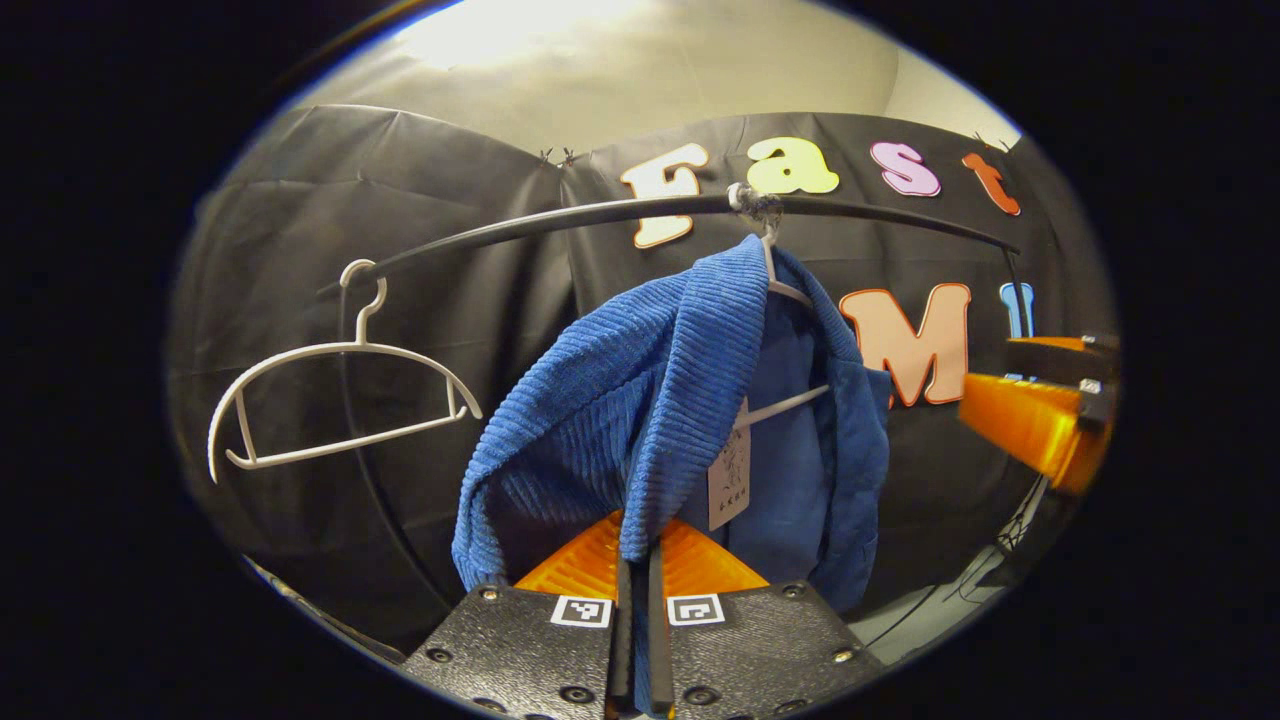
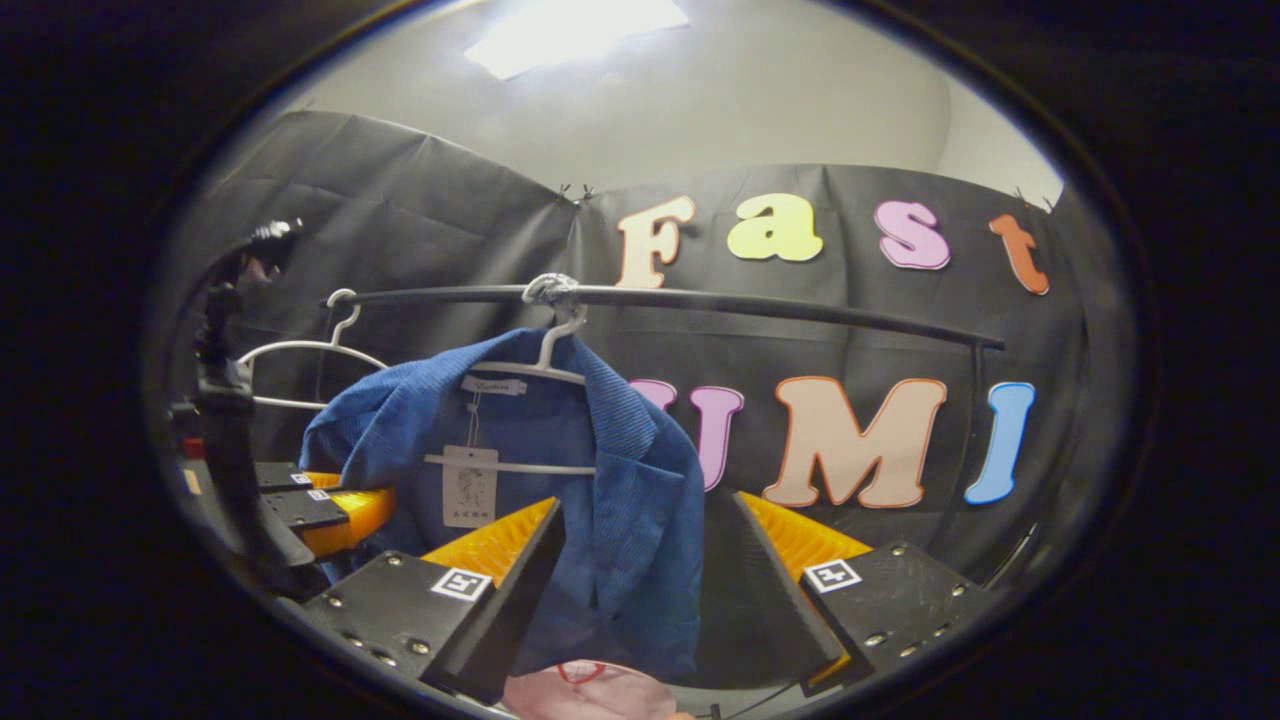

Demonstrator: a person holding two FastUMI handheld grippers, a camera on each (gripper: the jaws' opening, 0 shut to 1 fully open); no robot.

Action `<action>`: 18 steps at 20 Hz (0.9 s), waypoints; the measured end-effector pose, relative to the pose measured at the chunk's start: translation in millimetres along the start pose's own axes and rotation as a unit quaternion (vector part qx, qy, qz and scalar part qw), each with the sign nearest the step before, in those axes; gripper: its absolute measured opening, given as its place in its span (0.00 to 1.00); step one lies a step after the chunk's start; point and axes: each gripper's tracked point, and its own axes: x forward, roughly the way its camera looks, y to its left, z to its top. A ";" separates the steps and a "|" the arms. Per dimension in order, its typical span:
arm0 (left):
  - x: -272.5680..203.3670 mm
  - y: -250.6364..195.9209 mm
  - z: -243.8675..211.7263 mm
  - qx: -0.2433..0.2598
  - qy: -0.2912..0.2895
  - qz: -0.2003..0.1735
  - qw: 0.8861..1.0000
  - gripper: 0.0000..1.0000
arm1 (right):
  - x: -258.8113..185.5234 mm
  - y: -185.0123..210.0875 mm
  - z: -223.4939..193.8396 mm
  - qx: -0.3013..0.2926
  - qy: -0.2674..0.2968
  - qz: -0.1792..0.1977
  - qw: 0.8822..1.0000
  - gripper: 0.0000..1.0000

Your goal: Grasp the clothes on the hanger with both hands and then place them into the laundry hamper below.

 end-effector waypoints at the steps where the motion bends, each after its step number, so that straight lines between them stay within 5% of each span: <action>1: -2.7 -0.1 1.1 0.002 0.000 -0.006 1.000 0.06 | 6.7 3.9 -2.3 -0.004 0.000 0.004 1.000 0.93; 18: -33.6 -5.3 12.8 0.006 0.007 -0.048 0.999 0.07 | 107.5 2.5 -75.2 -0.009 0.064 -0.013 0.998 0.98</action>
